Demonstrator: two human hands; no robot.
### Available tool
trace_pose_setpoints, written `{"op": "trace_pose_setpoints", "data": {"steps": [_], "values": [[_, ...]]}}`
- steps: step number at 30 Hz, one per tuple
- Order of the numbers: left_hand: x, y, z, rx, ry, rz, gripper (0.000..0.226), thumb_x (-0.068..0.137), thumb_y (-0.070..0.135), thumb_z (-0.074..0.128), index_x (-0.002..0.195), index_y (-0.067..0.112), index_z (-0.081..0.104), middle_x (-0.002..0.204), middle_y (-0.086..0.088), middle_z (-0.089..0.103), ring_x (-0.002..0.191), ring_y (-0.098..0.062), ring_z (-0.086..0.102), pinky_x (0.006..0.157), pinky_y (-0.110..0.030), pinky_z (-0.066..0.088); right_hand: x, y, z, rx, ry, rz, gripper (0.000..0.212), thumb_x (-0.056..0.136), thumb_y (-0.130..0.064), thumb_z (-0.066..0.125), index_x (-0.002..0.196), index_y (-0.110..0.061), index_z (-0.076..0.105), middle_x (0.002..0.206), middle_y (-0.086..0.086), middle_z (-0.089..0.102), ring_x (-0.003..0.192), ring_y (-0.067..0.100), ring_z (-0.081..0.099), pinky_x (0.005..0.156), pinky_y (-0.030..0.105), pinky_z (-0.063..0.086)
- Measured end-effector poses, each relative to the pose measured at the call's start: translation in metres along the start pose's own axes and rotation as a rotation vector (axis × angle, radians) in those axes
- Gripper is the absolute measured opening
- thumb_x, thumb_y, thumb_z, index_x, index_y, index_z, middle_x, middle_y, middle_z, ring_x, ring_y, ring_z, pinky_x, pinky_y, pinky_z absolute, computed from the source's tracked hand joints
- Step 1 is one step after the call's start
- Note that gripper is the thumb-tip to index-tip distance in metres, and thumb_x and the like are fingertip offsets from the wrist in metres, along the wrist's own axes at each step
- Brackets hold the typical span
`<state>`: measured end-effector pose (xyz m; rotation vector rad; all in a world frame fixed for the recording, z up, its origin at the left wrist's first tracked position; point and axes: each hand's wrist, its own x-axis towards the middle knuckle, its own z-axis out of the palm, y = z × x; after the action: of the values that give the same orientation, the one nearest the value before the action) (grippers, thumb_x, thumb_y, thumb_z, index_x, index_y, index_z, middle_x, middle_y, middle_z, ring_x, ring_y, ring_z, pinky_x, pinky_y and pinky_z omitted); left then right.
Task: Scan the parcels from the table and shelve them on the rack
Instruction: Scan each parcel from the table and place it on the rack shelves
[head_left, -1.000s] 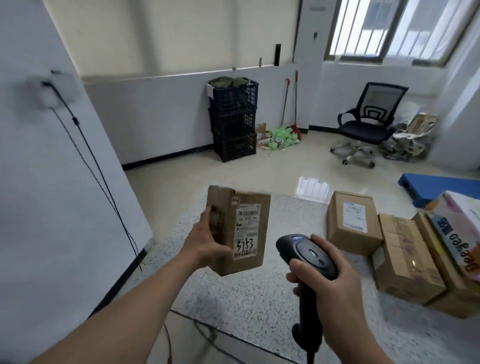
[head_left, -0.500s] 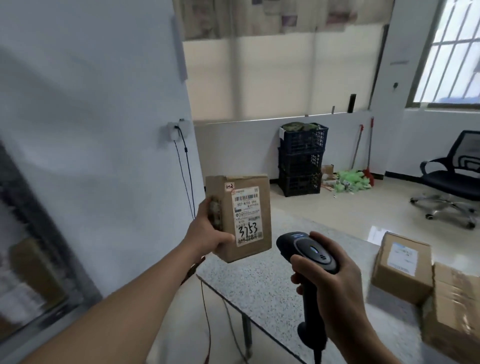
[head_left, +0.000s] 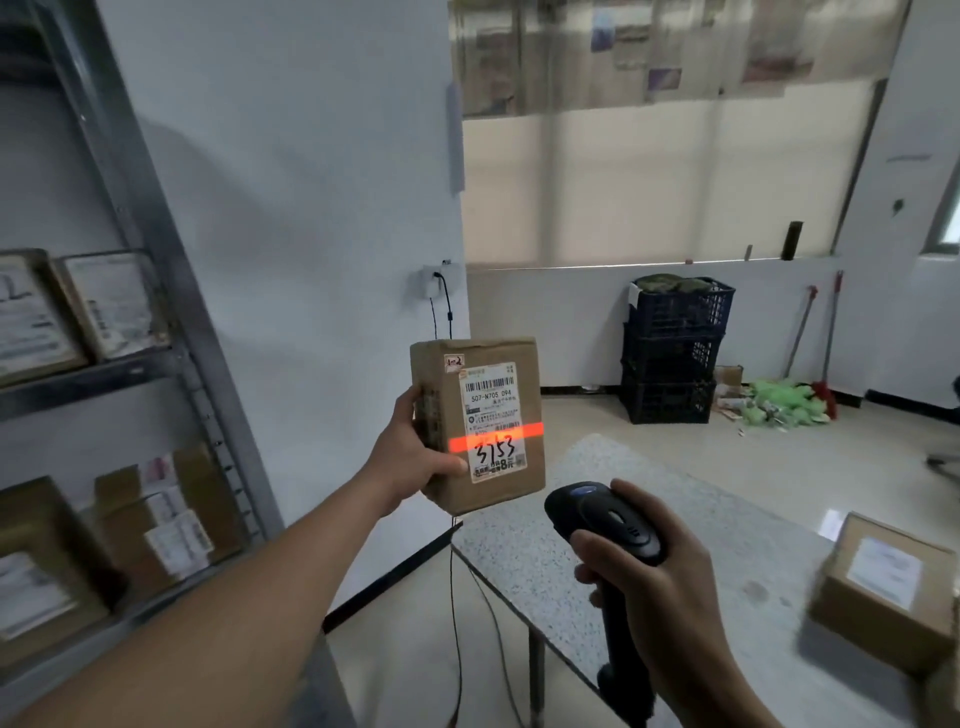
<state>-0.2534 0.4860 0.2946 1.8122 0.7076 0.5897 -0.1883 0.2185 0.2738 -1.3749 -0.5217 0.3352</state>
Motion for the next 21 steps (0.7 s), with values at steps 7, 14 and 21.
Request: {"op": "trace_pose_setpoints", "data": {"steps": [7,14,21], "values": [[-0.009,0.002,-0.023,0.021,0.005,0.006,0.125,0.055,0.004,0.089,0.153,0.041,0.021,0.118,0.015,0.052,0.115,-0.030,0.061,0.095,-0.057,0.054,-0.006,-0.012,0.017,0.031,-0.030,-0.036,0.054,0.056,-0.022,0.080,0.106,-0.035,0.069,0.084,0.010,0.075,0.060,0.029,0.069,0.054,0.035,0.053],[-0.010,0.004,-0.040,0.018,0.018,0.026,0.128,0.047,0.012,0.087,0.153,0.040,0.022,0.117,0.014,0.053,0.114,-0.029,0.062,0.095,-0.057,0.054,-0.006,-0.021,0.029,0.017,-0.036,-0.077,0.055,0.056,-0.023,0.080,0.110,-0.031,0.068,0.082,0.009,0.075,0.059,0.028,0.069,0.053,0.034,0.051],[-0.010,0.002,-0.054,0.027,0.037,0.037,0.121,0.059,0.002,0.088,0.152,0.041,0.022,0.117,0.015,0.052,0.114,-0.030,0.061,0.095,-0.057,0.054,-0.008,-0.028,0.041,-0.035,-0.081,-0.101,0.052,0.056,-0.029,0.081,0.102,-0.048,0.070,0.091,-0.005,0.074,0.078,0.027,0.073,0.057,0.030,0.056]]}}
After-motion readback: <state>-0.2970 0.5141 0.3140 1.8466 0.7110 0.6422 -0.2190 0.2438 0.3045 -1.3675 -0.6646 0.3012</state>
